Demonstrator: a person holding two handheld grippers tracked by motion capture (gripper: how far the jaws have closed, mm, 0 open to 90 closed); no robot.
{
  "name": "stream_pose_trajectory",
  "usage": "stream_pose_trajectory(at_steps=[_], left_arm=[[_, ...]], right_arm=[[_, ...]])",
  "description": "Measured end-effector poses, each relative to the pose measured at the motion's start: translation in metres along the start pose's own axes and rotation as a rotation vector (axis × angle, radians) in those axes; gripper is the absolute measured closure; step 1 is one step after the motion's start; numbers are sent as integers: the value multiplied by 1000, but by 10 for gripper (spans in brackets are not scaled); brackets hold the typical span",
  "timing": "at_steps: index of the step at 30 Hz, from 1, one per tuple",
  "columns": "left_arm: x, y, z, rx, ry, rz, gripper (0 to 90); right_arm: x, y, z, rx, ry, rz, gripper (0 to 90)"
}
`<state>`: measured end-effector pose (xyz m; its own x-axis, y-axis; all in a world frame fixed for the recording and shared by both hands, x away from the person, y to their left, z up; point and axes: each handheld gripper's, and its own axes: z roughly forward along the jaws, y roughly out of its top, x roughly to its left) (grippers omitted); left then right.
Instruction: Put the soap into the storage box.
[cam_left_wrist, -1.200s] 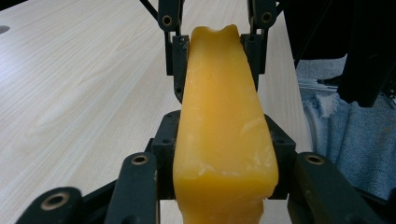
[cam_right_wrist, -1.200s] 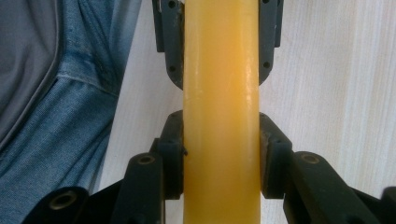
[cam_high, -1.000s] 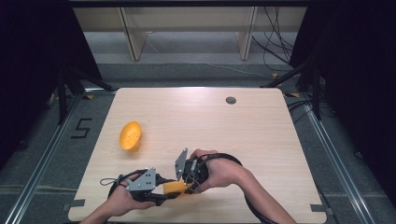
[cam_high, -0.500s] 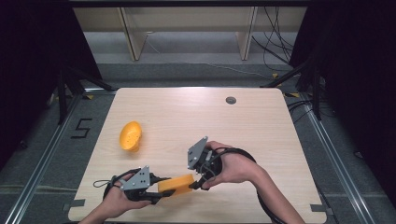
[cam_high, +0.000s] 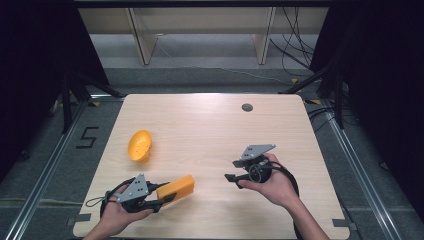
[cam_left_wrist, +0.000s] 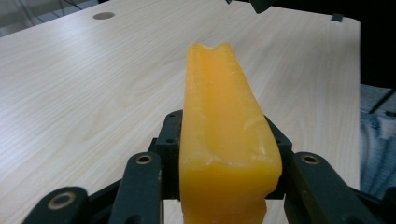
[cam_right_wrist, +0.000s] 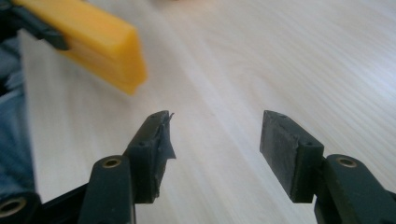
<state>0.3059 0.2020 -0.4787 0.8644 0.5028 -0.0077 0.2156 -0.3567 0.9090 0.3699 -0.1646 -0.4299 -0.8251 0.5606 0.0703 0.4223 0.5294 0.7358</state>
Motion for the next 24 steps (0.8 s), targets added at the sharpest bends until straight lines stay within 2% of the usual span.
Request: stream_pose_trajectory(at_steps=[1,2,3,4,5,9,10,11,12,13,15,16,17,18,21,23,24], left_arm=[[-1,-1,-1,-12,12,-20,603],[-1,-1,-2,-18,30,-22,603],[0,-1,-4,-27,40,-27,603],[0,0,-6,-32,59,-35,603],[0,0,-8,-36,74,-37,603],[2,2,-14,-83,132,-72,603],[4,3,-15,-97,132,-76,603],[5,3,-16,-96,153,-87,603],[5,2,-16,-106,159,-108,603],[8,2,-17,-115,164,-92,603],[10,1,-19,-101,171,-107,603],[12,0,-19,-113,167,-111,603],[12,0,-20,-107,174,-119,603],[13,0,-20,-113,178,-123,603],[15,0,-22,-109,202,-128,603],[17,0,-22,-108,214,-127,603],[18,0,-23,-112,226,-141,603]], right_arm=[[-2,-5,-2,-13,-23,20,445],[-2,-5,-2,-13,-23,20,445],[-6,-14,-4,-33,-53,40,453],[-6,-14,-4,-33,-53,40,453],[-6,-18,-5,-43,-72,74,454],[-9,-28,-7,-56,-81,113,465],[-9,-28,-7,-64,-90,115,465],[-9,-28,-7,-64,-90,115,465],[-10,-27,-6,-77,-88,110,465],[-9,-27,-6,-85,-93,118,465],[-9,-27,-7,-85,-96,118,465],[-10,-28,-7,-90,-100,117,465],[-8,-28,-7,-89,-98,144,465],[-11,-28,-8,-86,-104,123,465],[-12,-29,-9,-108,-122,131,467],[-13,-29,-10,-105,-116,137,468],[-13,-29,-10,-105,-121,137,467]])
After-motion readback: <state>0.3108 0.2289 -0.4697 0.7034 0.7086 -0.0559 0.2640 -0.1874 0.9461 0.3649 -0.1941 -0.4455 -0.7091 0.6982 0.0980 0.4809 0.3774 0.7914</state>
